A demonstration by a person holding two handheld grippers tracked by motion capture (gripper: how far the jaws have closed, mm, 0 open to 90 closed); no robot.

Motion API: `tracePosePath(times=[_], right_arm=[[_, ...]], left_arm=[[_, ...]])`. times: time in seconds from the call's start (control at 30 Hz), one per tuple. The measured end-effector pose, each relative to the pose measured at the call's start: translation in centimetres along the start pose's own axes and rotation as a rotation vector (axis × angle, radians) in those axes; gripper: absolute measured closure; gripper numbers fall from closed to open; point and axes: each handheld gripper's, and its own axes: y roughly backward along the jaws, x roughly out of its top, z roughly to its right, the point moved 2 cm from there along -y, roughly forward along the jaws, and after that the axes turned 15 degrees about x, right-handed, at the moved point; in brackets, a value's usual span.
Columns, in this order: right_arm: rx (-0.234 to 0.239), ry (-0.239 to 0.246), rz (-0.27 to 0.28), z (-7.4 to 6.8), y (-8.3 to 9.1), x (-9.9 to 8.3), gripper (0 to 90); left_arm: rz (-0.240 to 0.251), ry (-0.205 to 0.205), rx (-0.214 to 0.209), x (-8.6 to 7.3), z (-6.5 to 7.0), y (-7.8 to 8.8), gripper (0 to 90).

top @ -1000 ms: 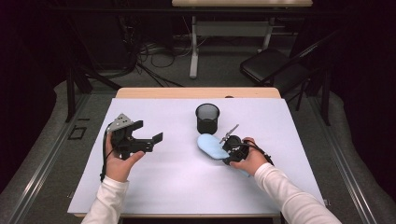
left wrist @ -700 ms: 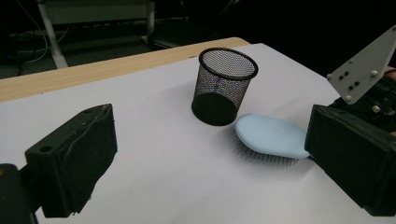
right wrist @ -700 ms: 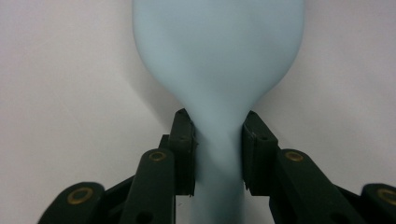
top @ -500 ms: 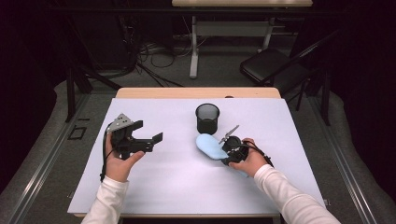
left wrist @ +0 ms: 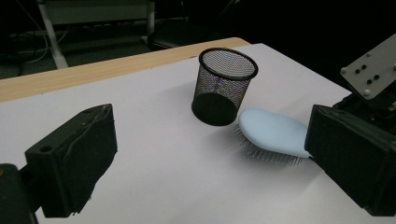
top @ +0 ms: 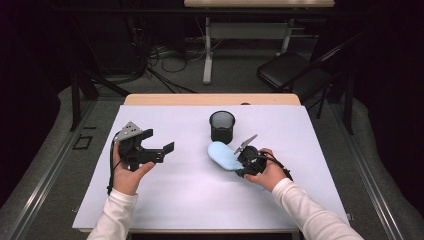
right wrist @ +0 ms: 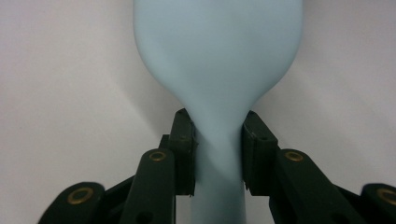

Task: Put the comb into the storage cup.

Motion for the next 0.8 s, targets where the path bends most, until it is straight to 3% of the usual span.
tracePosePath(times=[0.8], right_arm=[[-0.015,0.056,0.158,-1.8,1.6,0.7,69.4]], left_arm=[[0.004,0.024,-0.043,0.2,0.7,0.1,2.7]])
